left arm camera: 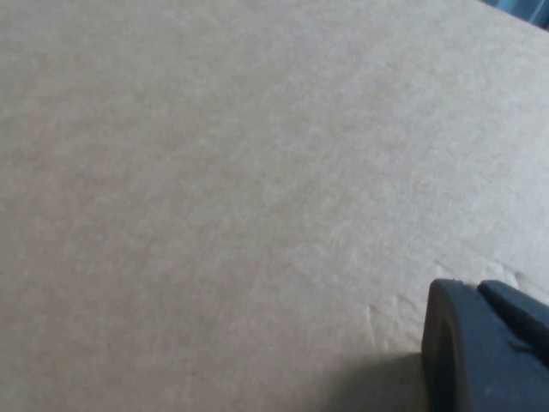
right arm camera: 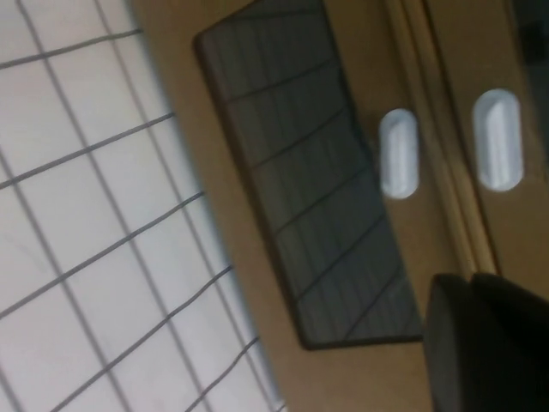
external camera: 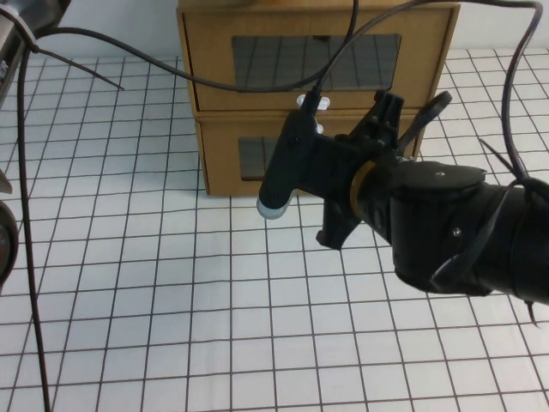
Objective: Open the shoe box
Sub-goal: 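Pull the top drawer of the cardboard box fully open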
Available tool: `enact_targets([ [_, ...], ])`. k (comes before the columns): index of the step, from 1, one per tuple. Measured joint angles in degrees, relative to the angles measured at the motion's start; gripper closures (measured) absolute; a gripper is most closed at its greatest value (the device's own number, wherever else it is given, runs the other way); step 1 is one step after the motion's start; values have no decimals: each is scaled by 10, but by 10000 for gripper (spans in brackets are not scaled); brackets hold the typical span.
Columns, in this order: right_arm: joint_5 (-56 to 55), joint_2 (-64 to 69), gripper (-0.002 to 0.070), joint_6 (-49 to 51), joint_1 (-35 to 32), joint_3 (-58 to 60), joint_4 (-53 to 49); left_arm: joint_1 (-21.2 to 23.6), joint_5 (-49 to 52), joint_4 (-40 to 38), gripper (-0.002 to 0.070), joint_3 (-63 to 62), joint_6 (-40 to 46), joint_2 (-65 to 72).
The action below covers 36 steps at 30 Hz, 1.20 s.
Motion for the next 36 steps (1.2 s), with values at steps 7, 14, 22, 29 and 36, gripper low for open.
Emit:
enact_targets([
  [7, -6, 25, 600, 126, 0, 0, -207, 0, 0, 0, 678, 0, -2, 0],
  [14, 10, 57, 491, 142, 0, -10, -239, 0, 0, 0, 678, 0, -4, 0],
  [22, 12, 67, 479, 140, -2, -11, -242, 0, 3, 0, 678, 0, -5, 0],
  [29, 12, 75, 479, 140, -15, -39, -241, 0, 4, 0, 678, 0, -5, 0],
  [36, 11, 103, 479, 127, -23, -77, -243, 0, 4, 0, 678, 0, -6, 0],
])
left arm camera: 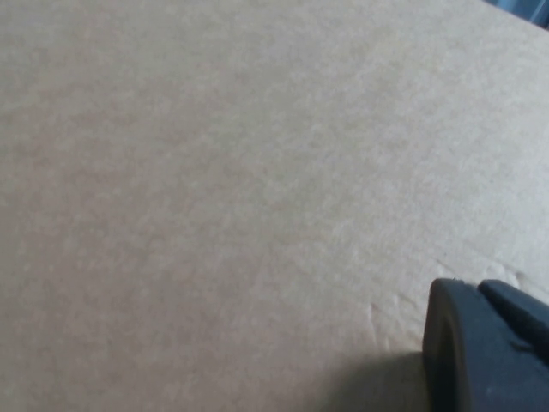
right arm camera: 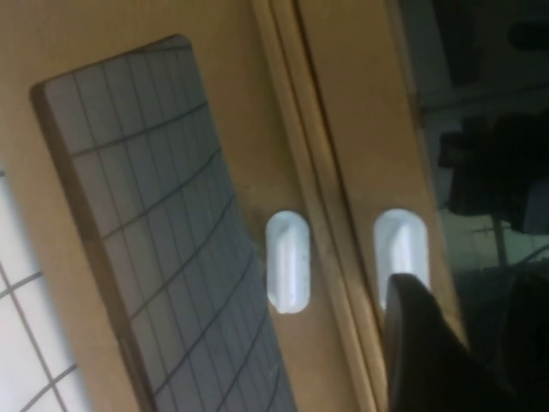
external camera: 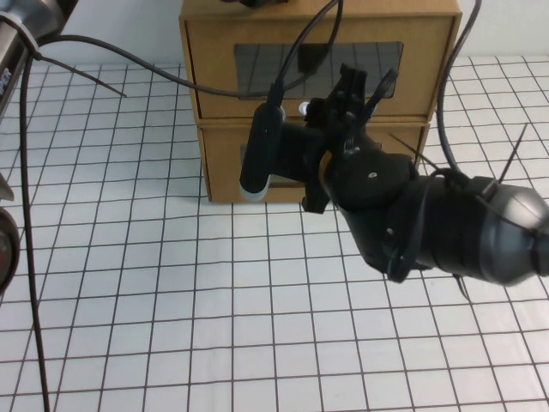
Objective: Open the shoe box
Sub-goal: 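Pull the top drawer of the cardboard box fully open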
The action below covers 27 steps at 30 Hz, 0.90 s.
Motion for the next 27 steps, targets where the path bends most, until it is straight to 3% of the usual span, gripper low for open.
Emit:
enact_targets([
  [27, -48, 54, 479, -16, -43, -42, -1, 0, 0, 0, 679, 0, 0, 0],
])
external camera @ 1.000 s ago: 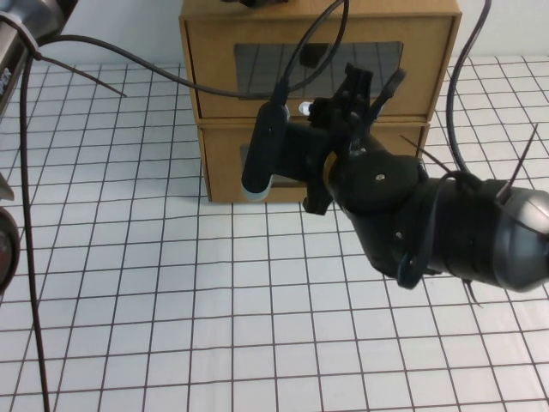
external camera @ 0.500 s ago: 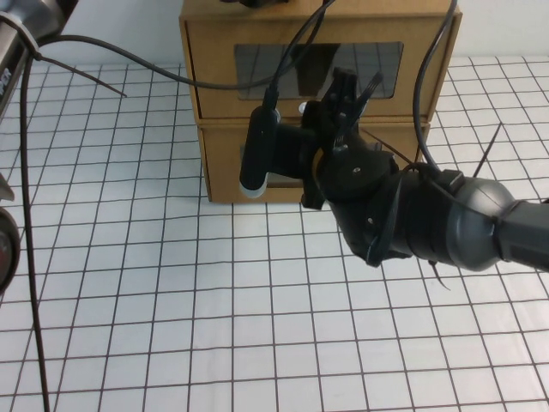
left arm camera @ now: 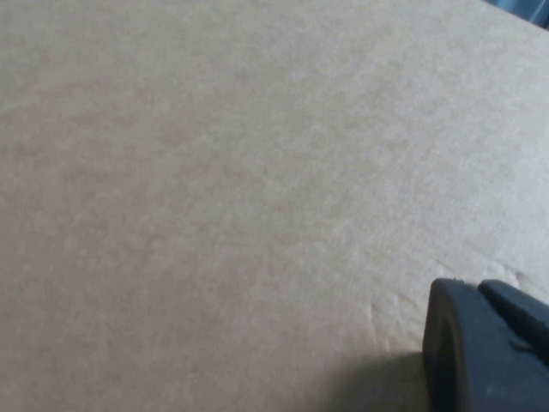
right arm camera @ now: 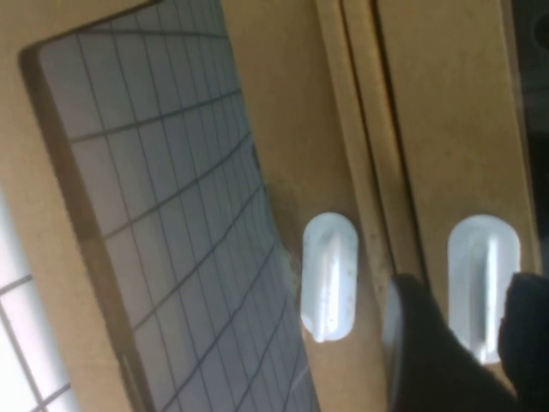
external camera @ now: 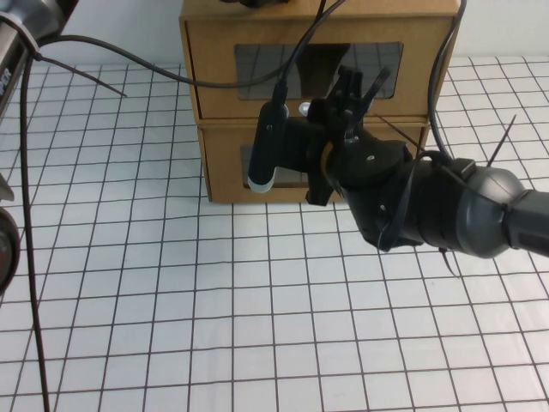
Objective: Open the shoe box
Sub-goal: 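Pull the top drawer of the cardboard box fully open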
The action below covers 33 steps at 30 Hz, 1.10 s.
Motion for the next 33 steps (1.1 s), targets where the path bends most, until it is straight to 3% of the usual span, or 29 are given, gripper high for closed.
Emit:
enact_targets([
  [13, -3, 21, 483, -1, -7, -29, -5, 0, 2, 0, 678, 0, 0, 0],
  [24, 3, 21, 573, -1, -7, -29, -12, 0, 3, 0, 678, 0, 0, 0],
  [28, 4, 22, 653, -2, -7, -29, -10, 0, 3, 0, 678, 0, -1, 0],
  [33, 5, 22, 664, -8, -7, -29, -12, 0, 3, 0, 679, -1, -4, 0],
])
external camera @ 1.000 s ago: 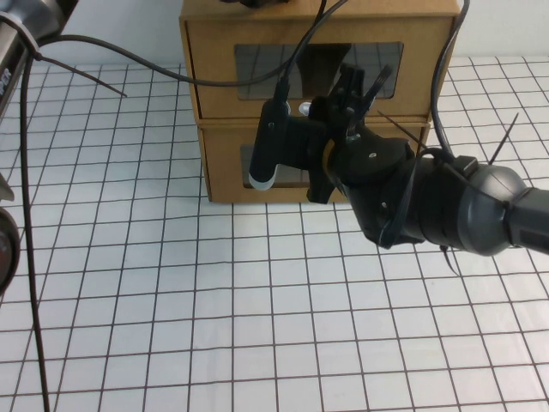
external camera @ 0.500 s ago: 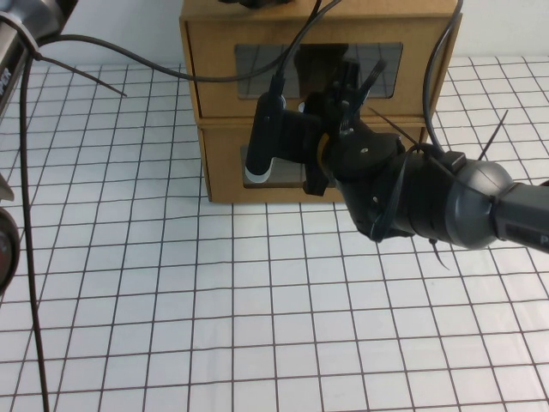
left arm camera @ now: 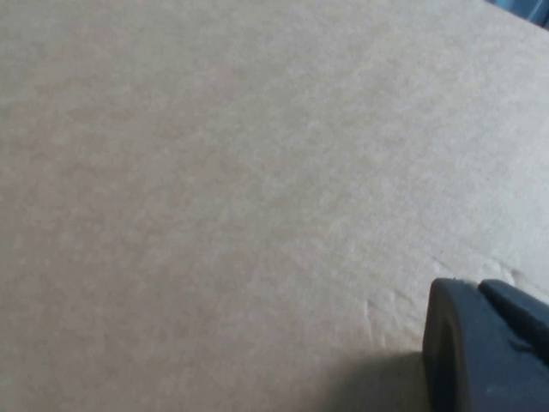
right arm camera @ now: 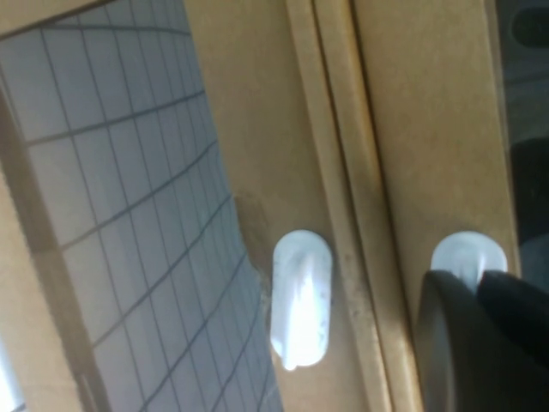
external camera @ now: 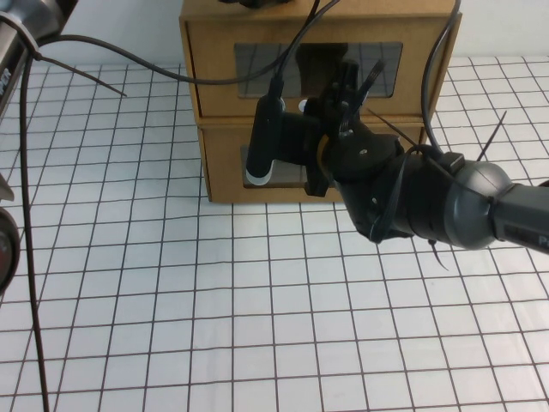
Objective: Open the shoe box
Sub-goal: 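Pull the top drawer of the cardboard box fully open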
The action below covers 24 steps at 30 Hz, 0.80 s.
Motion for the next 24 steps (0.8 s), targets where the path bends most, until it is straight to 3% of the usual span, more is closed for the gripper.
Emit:
enact_targets([
  [24, -15, -104, 669, -12, 36, 128, 3, 0, 10, -5, 678, 0, -22, 0],
])
